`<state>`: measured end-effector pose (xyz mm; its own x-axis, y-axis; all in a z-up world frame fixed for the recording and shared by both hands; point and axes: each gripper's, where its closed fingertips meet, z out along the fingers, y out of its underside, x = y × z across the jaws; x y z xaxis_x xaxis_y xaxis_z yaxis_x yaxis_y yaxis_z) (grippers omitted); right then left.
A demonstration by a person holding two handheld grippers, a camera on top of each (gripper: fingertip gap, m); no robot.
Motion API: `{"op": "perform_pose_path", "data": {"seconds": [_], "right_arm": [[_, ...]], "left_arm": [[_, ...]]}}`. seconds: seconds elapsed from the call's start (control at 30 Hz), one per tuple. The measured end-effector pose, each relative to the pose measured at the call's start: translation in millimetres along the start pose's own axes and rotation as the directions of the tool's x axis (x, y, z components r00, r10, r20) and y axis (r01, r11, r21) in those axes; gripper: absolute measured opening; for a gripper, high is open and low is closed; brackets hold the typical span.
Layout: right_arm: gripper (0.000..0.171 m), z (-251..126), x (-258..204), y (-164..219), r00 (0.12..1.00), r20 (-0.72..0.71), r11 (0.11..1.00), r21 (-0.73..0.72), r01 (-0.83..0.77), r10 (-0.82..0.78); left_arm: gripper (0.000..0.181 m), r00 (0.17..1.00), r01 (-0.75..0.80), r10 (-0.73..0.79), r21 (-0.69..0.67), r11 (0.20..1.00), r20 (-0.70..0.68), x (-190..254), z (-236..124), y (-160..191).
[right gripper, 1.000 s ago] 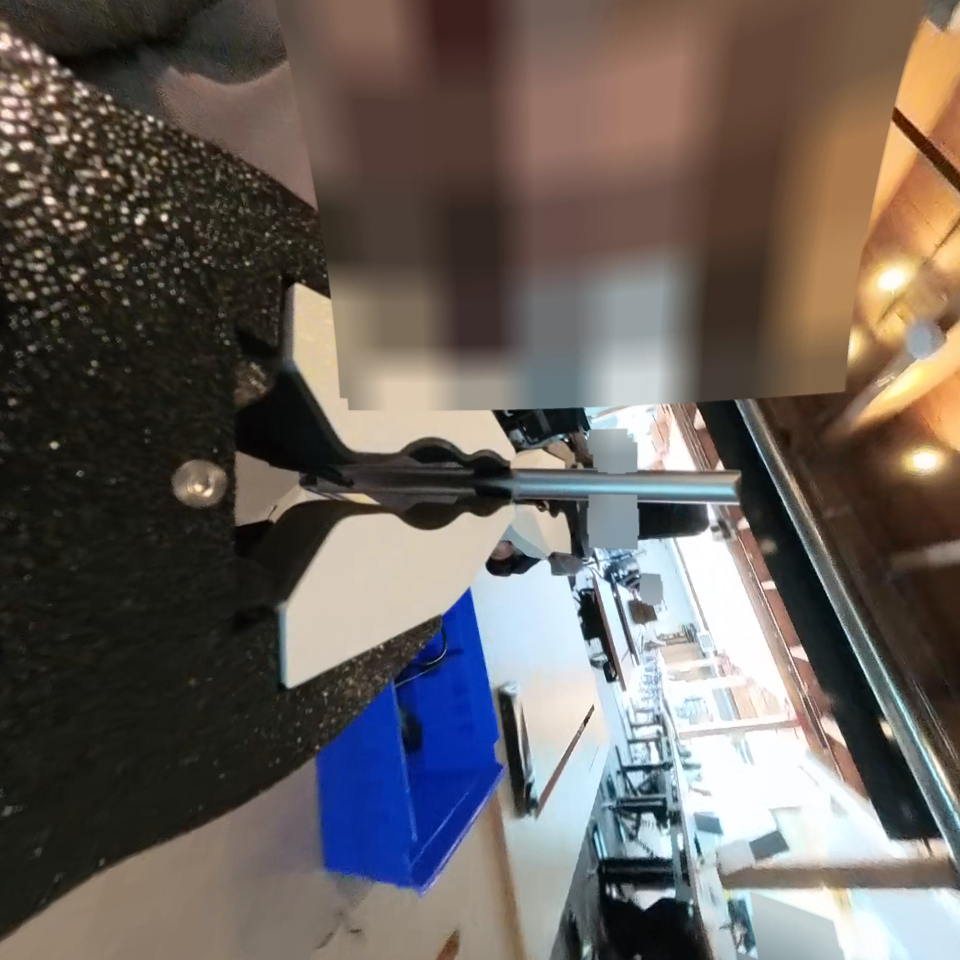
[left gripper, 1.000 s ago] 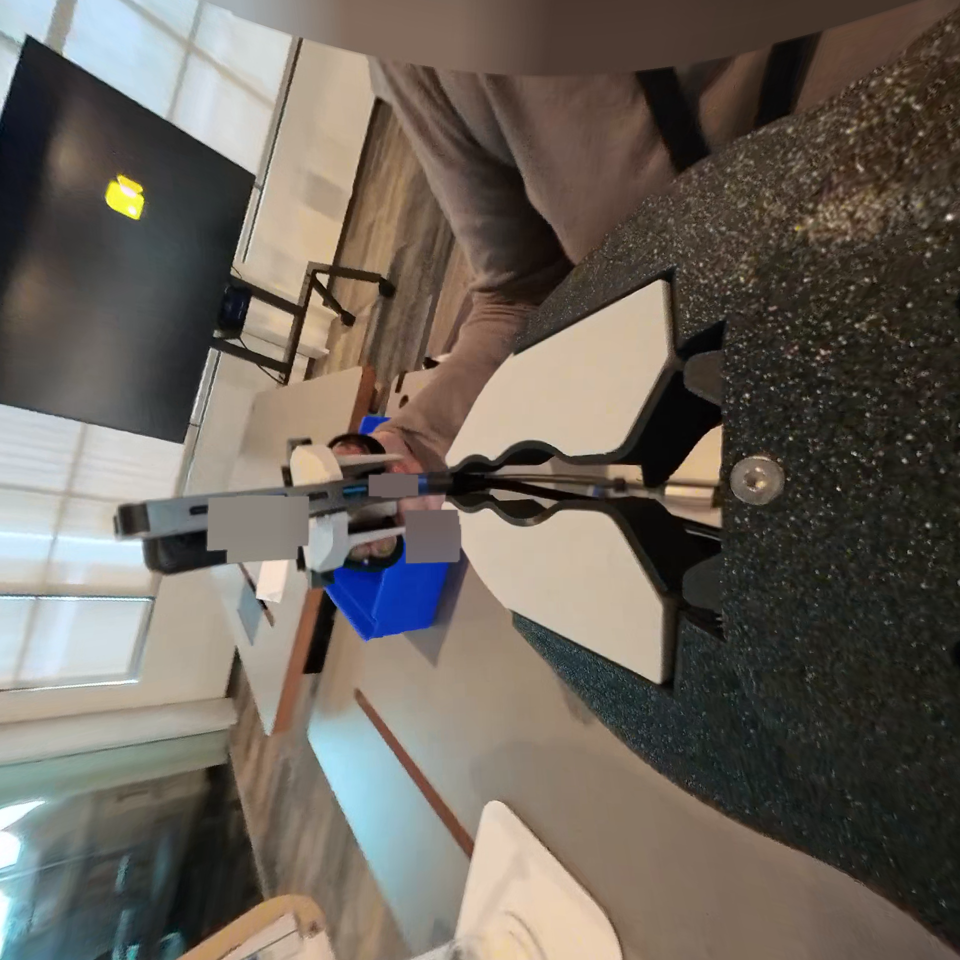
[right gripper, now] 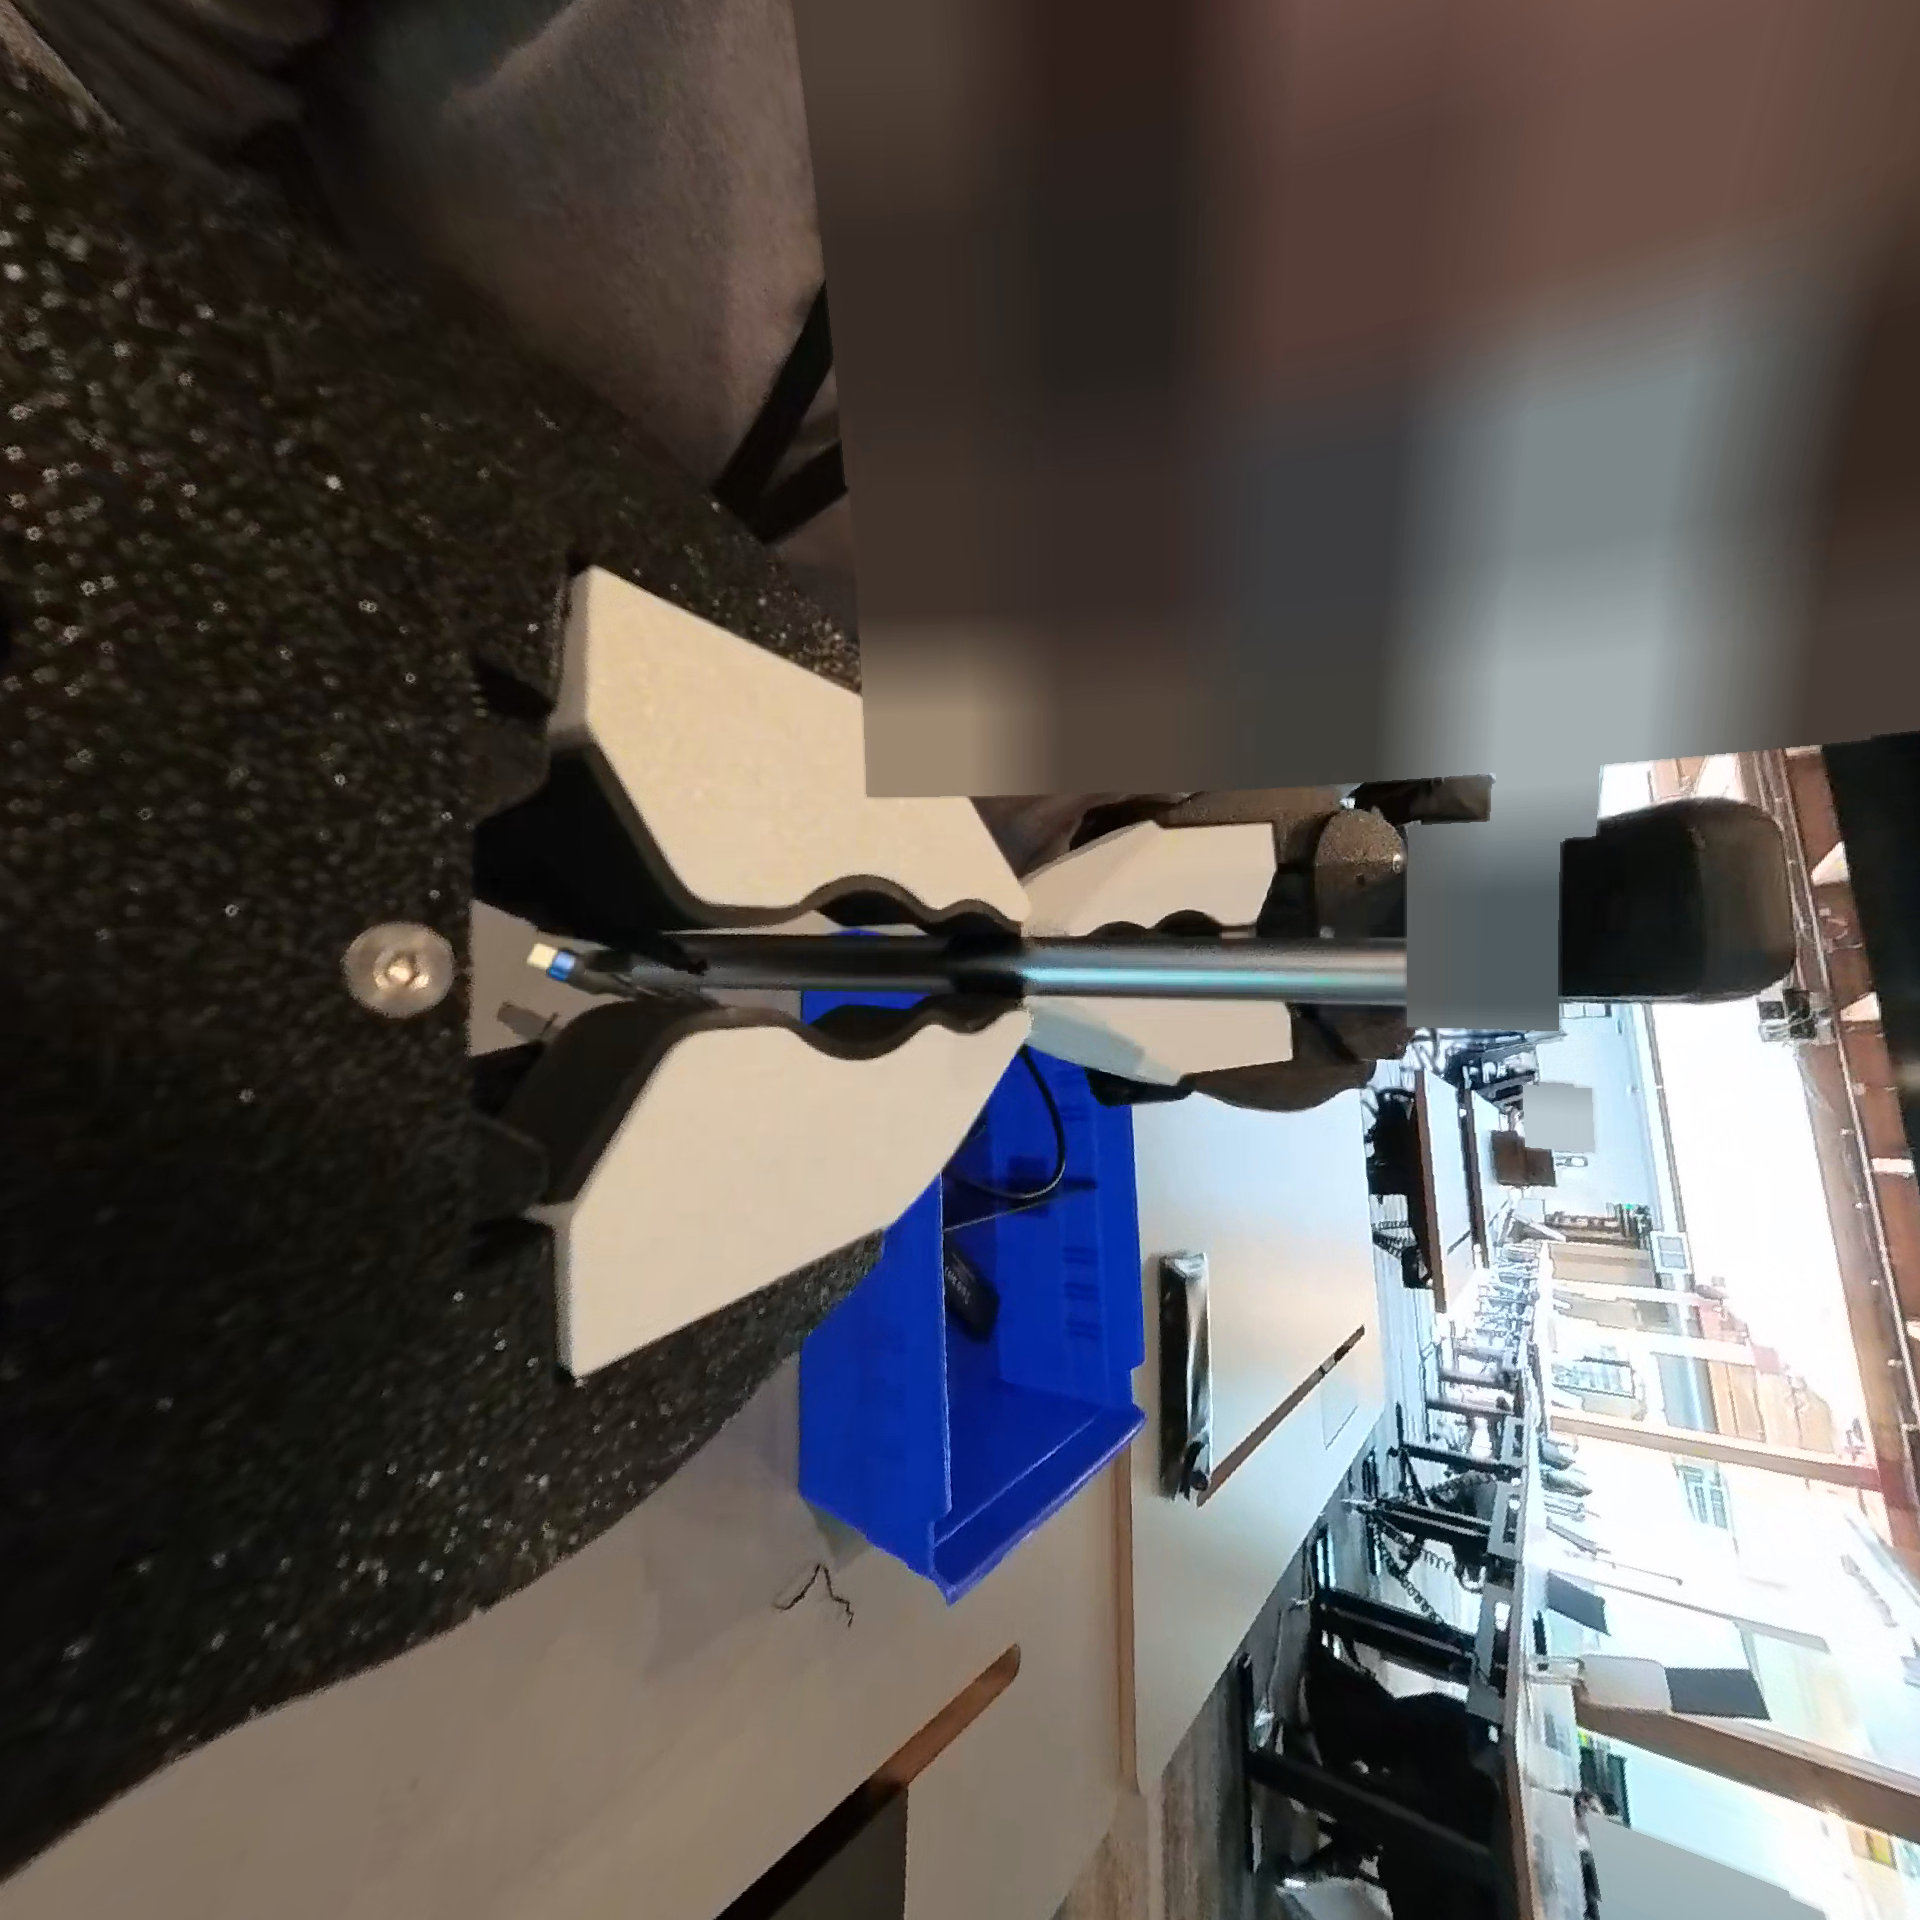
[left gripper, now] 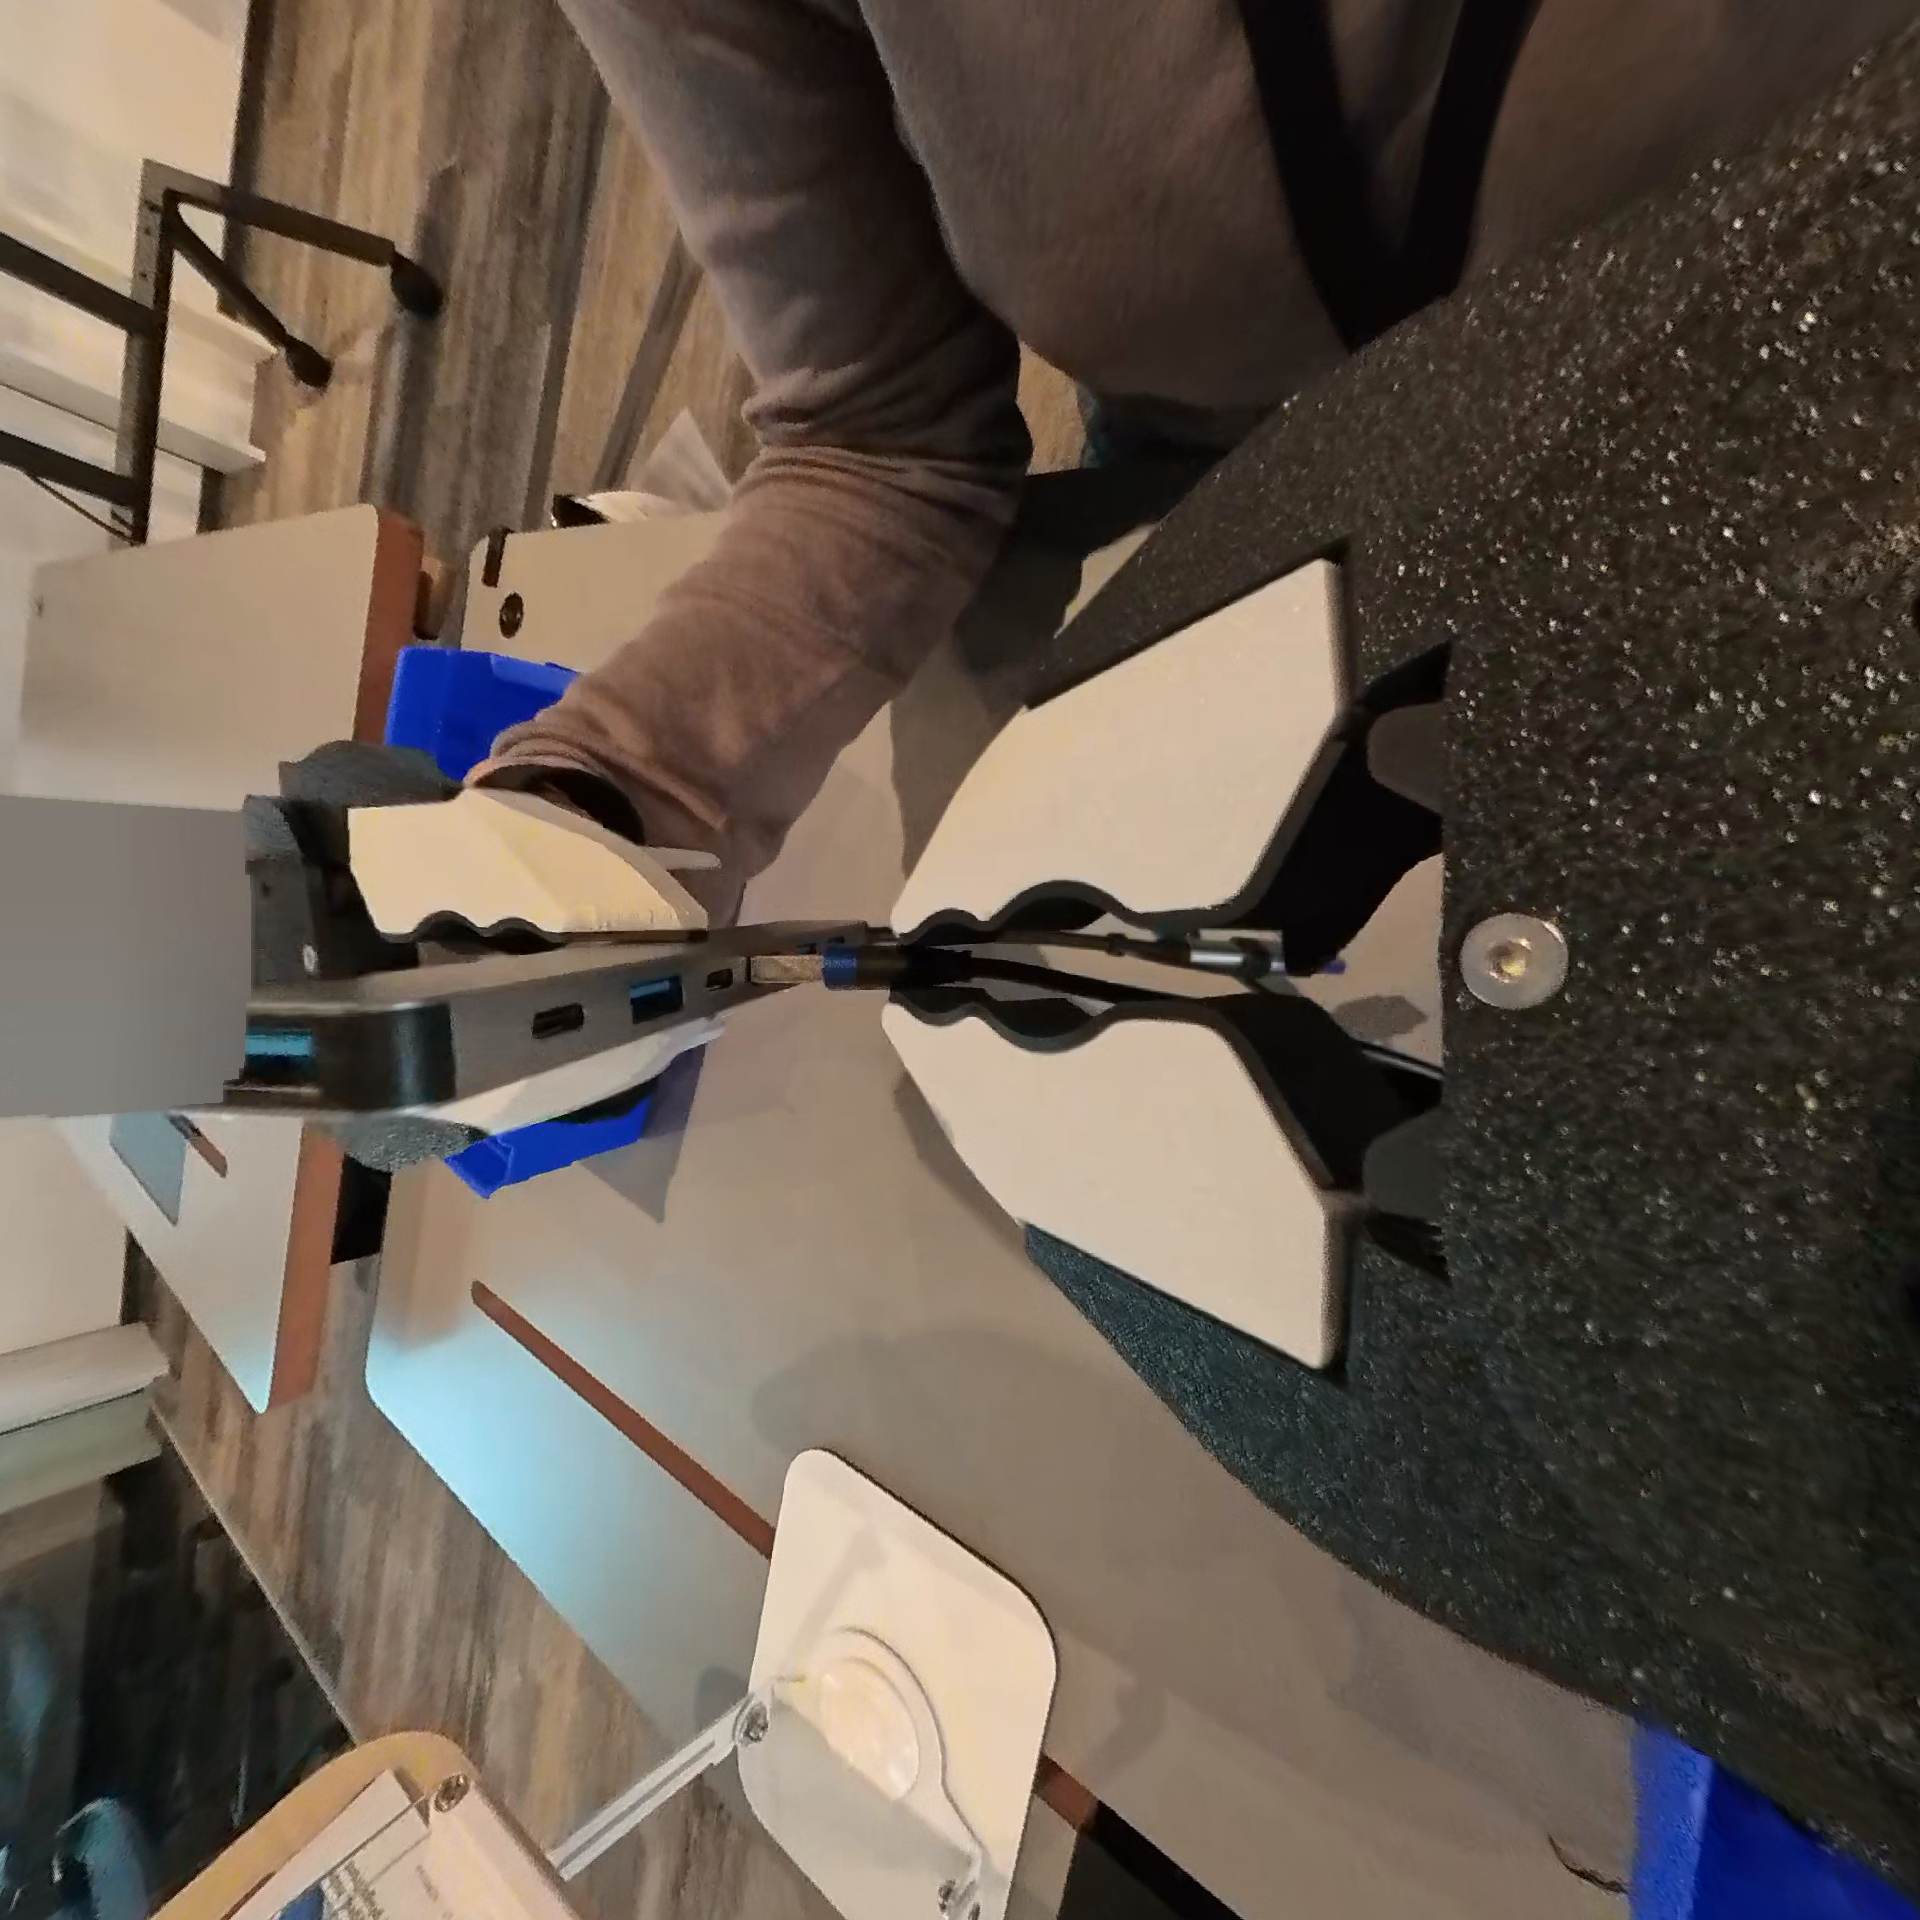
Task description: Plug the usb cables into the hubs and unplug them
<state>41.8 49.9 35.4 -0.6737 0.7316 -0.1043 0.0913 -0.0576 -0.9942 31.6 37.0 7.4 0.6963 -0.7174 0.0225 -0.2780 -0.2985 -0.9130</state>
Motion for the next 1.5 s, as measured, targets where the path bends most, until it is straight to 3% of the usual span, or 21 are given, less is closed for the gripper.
{"op": "perform_pose_path", "data": {"seconds": [0.33,0.73,1.13,1.27,1.5], "right_arm": [[0.009,-5,0,17,0.997,-0.034,0.992,-0.111,0.06,-0.064],[0.009,-11,-1,12,0.98,-0.136,0.98,-0.158,0.122,-0.144],[0.009,-9,0,30,0.976,-0.148,0.952,-0.285,0.113,-0.16],[0.009,-7,2,29,0.98,-0.137,0.959,-0.263,0.106,-0.146],[0.01,-11,5,28,0.99,-0.108,0.981,-0.184,0.065,-0.086]], "left_arm": [[0.007,0.999,-0.052,0.051,-0.08,0.995,-0.016,-2,12,14],[0.007,0.986,-0.166,0.167,0.033,0.986,-0.024,-5,17,3],[0.007,0.979,-0.202,0.2,-0.069,0.977,-0.038,-7,20,21],[0.007,0.978,-0.207,0.205,-0.093,0.974,-0.026,-9,23,24],[0.007,0.987,-0.141,0.14,-0.011,0.99,-0.075,-11,25,18]]}}
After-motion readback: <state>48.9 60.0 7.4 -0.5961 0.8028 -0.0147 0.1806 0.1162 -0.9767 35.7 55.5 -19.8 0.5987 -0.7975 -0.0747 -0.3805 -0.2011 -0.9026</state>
